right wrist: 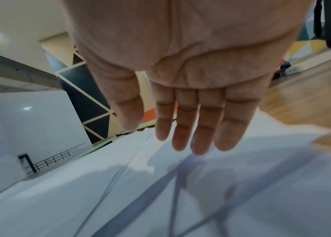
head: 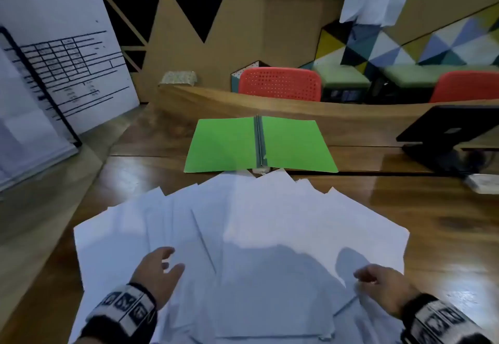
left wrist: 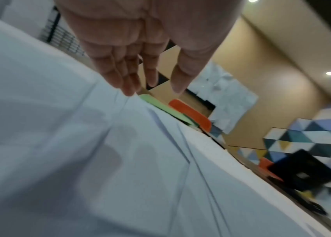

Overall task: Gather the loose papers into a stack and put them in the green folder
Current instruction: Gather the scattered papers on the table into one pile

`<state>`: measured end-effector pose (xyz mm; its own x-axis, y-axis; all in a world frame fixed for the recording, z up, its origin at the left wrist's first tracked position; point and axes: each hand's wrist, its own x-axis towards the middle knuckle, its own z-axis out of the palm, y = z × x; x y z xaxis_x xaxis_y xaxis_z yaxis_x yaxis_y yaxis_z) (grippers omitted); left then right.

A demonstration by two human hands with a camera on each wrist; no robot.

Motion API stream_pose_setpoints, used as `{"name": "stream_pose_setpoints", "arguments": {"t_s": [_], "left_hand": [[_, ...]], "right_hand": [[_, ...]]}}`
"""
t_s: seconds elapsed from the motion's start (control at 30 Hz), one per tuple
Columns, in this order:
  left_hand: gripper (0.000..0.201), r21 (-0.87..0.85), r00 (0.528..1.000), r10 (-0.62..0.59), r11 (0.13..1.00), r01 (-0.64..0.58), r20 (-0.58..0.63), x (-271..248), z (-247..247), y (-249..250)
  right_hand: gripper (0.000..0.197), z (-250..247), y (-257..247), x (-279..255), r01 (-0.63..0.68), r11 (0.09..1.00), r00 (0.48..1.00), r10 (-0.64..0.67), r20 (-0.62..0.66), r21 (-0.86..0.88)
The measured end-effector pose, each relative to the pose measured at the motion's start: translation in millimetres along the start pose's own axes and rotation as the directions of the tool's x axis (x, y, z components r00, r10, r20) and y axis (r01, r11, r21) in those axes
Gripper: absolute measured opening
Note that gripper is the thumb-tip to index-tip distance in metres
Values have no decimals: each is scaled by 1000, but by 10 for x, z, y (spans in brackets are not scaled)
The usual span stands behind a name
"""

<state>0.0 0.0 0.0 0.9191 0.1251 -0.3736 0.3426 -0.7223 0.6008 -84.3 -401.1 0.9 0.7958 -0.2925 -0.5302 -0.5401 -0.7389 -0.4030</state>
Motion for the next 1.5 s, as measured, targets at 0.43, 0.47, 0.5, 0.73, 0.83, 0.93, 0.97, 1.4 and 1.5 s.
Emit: {"name": "stream_pose_setpoints", "arguments": {"t_s": [0.43,0.47,0.5,0.73,0.83,0.93,0.97,1.4,1.5], "left_hand": [[60,-203,959,-147,959,199,241,463,665,398],[51,-186,959,-150,963,197,240,440,662,398],[45,-162,961,-148,969,189,234,425,639,379],[46,-132,965,-234,960,249,118,387,162,-43],[58,-105,968,-186,973,205,167,391,101,-157],[69,-204,973,-91,970,135,212,401,161,-143],[71,-257,973,-65,958,123,223,442,216,-167],[52,-251,968,-117,952,172,221,571,232,-411],[35,-371,967,-94,911,179,236,428,290,-244]], "right_hand": [[46,613,-974,418,-27,997,995,20,100,71],[39,603,-993,415,-17,997,995,9,102,76],[31,577,-978,421,-25,993,995,13,104,115],[54,2,-439,572,-314,934,912,347,-221,171],[68,-99,-349,646,-402,864,862,469,-194,302],[49,22,-435,722,-295,896,916,364,-170,331],[42,70,-493,728,-245,917,932,312,-183,314],[63,113,-232,738,-210,685,942,332,-42,698],[42,263,-375,678,-163,678,957,285,-53,716]]}}
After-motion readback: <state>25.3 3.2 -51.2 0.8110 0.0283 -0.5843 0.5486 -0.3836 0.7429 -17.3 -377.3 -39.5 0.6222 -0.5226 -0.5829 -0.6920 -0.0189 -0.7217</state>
